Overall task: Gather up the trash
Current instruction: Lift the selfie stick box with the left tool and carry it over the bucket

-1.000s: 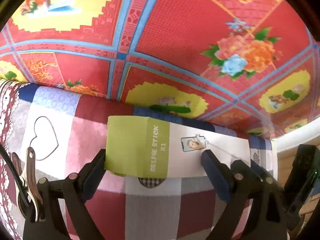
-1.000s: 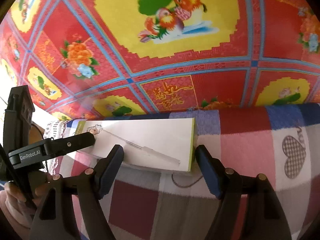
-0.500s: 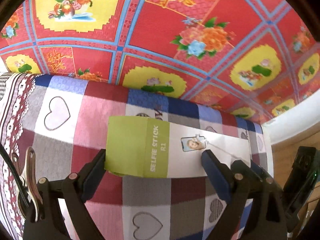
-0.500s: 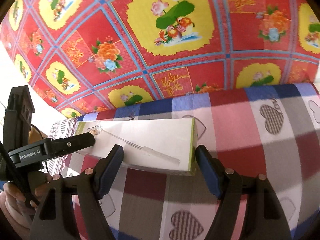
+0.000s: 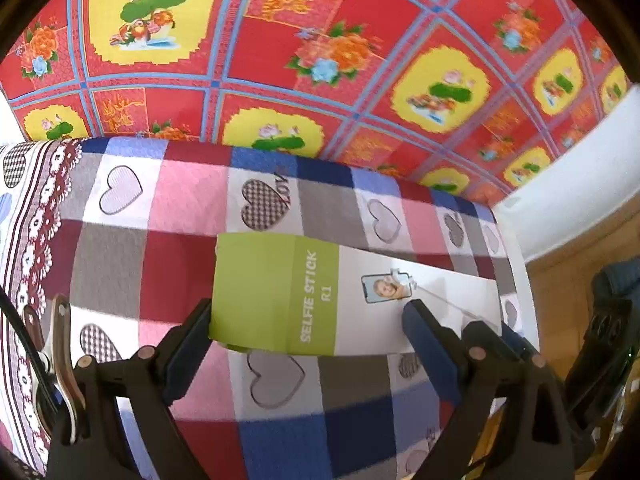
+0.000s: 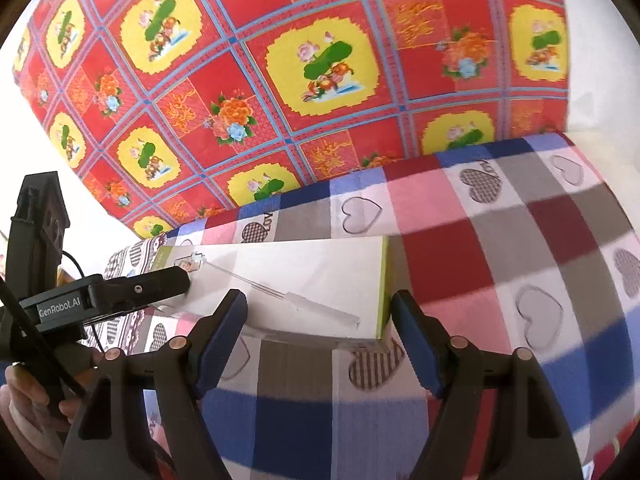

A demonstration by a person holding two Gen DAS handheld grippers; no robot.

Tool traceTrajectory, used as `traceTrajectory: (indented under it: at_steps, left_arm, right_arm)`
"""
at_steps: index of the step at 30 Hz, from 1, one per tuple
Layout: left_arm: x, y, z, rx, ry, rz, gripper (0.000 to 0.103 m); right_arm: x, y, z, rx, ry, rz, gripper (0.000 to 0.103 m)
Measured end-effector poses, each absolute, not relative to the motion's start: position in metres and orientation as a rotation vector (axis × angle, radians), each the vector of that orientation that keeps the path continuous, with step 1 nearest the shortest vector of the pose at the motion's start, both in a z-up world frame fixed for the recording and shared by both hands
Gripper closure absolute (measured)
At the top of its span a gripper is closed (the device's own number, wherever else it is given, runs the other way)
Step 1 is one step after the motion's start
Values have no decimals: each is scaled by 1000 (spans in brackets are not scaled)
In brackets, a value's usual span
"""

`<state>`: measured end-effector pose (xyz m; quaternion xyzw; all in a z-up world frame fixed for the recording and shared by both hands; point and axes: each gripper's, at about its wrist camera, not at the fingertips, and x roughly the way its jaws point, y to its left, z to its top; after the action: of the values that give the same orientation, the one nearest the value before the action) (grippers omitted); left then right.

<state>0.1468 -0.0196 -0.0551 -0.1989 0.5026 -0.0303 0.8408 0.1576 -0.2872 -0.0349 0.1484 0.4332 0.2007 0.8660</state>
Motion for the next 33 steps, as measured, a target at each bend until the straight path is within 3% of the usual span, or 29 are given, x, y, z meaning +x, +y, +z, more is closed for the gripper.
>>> traceTrajectory:
  at_steps: [33]
  left_arm:
    - [66, -166, -38, -216, 1096, -466, 9]
  right_arm:
    - [-19, -411, -21, 462, 790, -8, 27]
